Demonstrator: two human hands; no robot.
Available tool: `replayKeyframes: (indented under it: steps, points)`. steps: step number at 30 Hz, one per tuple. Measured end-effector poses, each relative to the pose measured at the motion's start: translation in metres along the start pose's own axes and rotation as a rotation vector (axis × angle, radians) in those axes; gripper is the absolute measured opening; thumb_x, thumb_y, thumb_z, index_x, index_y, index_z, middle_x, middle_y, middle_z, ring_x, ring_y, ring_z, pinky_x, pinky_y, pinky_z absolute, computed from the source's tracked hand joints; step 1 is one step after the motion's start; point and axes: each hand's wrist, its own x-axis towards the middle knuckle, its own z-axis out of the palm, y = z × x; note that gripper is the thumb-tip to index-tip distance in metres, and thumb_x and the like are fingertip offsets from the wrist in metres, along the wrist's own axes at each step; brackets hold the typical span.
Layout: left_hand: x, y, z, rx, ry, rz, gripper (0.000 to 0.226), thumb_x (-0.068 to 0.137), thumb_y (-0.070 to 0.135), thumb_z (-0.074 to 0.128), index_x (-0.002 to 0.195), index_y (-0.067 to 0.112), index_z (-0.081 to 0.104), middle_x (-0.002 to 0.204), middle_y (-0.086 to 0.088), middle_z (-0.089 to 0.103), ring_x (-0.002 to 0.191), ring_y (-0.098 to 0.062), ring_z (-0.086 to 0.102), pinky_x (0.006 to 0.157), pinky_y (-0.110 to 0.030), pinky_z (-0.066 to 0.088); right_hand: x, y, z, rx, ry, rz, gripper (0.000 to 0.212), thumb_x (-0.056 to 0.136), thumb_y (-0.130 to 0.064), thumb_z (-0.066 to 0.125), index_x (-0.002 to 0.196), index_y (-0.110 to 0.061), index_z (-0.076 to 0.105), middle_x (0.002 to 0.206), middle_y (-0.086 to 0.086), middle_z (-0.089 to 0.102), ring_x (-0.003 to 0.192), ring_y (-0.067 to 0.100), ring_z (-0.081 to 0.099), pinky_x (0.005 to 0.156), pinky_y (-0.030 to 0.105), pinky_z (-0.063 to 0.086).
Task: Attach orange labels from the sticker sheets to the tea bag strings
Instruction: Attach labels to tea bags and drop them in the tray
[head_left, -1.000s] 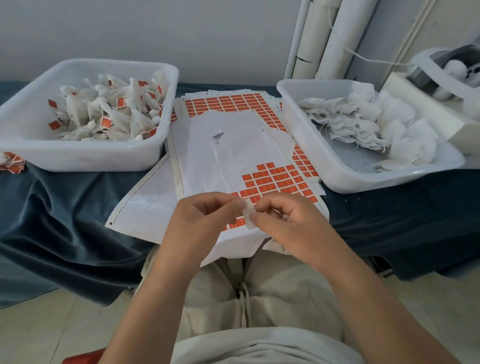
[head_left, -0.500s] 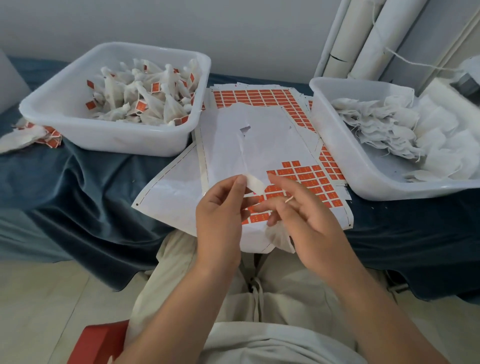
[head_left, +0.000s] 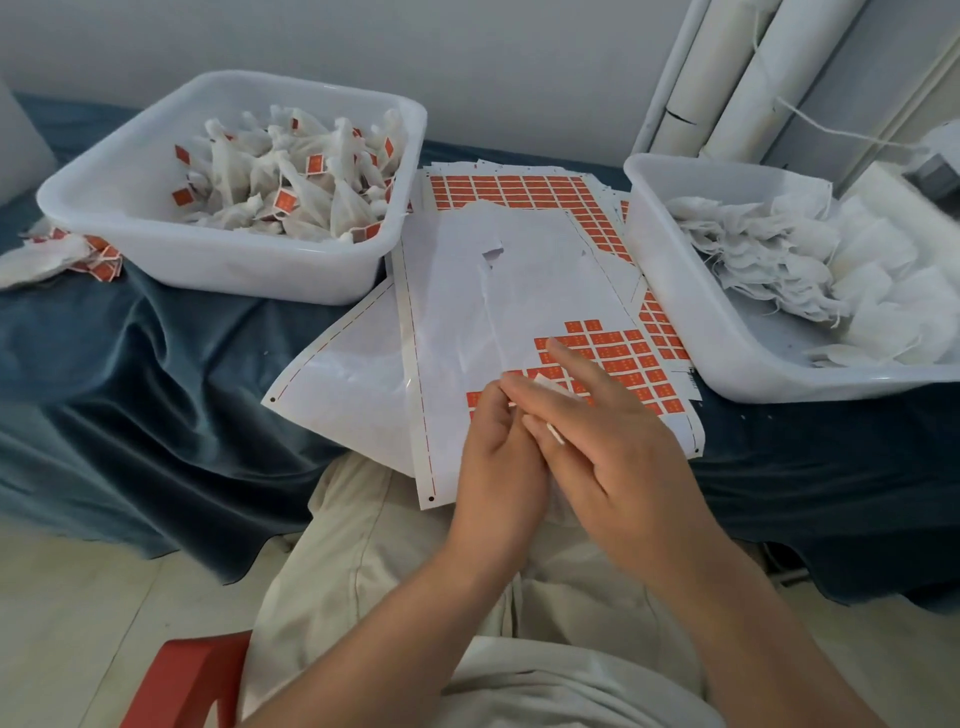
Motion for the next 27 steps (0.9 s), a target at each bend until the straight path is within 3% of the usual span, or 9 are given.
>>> replayKeyframes:
  steps: [3,9,15,20,22,27]
  points:
    - [-0.002,-0.001,0.003,0.014,0.034,-0.004,0.017,0.11,0.029,0.049,0.109,0.021,0.064,0.106,-0.01,0.075,0.103,-0.027,0.075,0.09,-0.048,0.061,0.0,0.004,-0.002,0.095,0.002,0.061,0.041,0.109,-0.036,0.042,0.145,-0.038,0.06,0.158,-0.003,0.052,0.146,0.006,0.046,0.116,0.025,0.041]
    - [0.002,0.004,0.0,0.004,0.076,0.028,0.019,0.107,0.032,0.061,0.096,0.021,0.072,0.085,-0.004,0.071,0.066,-0.015,0.062,0.055,-0.027,0.054,0.003,0.014,-0.007,0.259,0.08,0.125,0.036,0.109,-0.033,0.051,0.142,-0.029,0.065,0.136,-0.02,0.067,0.128,-0.009,0.058,0.104,0.008,0.043]
    - [-0.001,0.007,0.001,-0.024,0.077,0.029,0.017,0.106,0.02,0.061,0.094,0.015,0.073,0.077,0.001,0.072,0.06,-0.012,0.064,0.052,-0.02,0.052,0.005,0.021,-0.007,0.476,0.103,0.236,0.031,0.106,-0.033,0.057,0.134,-0.034,0.07,0.127,-0.026,0.071,0.124,-0.006,0.063,0.102,0.012,0.047]
    - [-0.003,0.008,0.001,0.004,0.074,0.056,0.023,0.103,0.015,0.063,0.083,0.023,0.072,0.066,0.002,0.065,0.054,-0.014,0.059,0.052,-0.02,0.05,0.007,0.025,-0.006,0.662,0.054,0.338,0.028,0.107,-0.023,0.059,0.13,-0.032,0.073,0.121,-0.022,0.075,0.122,-0.005,0.064,0.098,0.007,0.045]
    - [-0.004,0.008,0.0,0.029,0.07,0.075,0.023,0.102,0.015,0.063,0.083,0.024,0.071,0.065,0.002,0.066,0.053,-0.014,0.06,0.052,-0.019,0.05,0.008,0.025,-0.007,0.715,0.05,0.373,0.028,0.106,-0.025,0.06,0.126,-0.038,0.074,0.121,-0.021,0.075,0.121,-0.005,0.065,0.098,0.01,0.048]
    - [-0.004,0.009,-0.001,0.051,0.077,0.119,0.018,0.099,0.018,0.064,0.084,0.023,0.071,0.065,0.004,0.067,0.052,-0.01,0.058,0.052,-0.02,0.051,0.008,0.024,-0.009,0.792,0.029,0.456,0.029,0.102,-0.03,0.059,0.121,-0.044,0.076,0.119,-0.016,0.077,0.118,0.004,0.069,0.102,0.039,0.054]
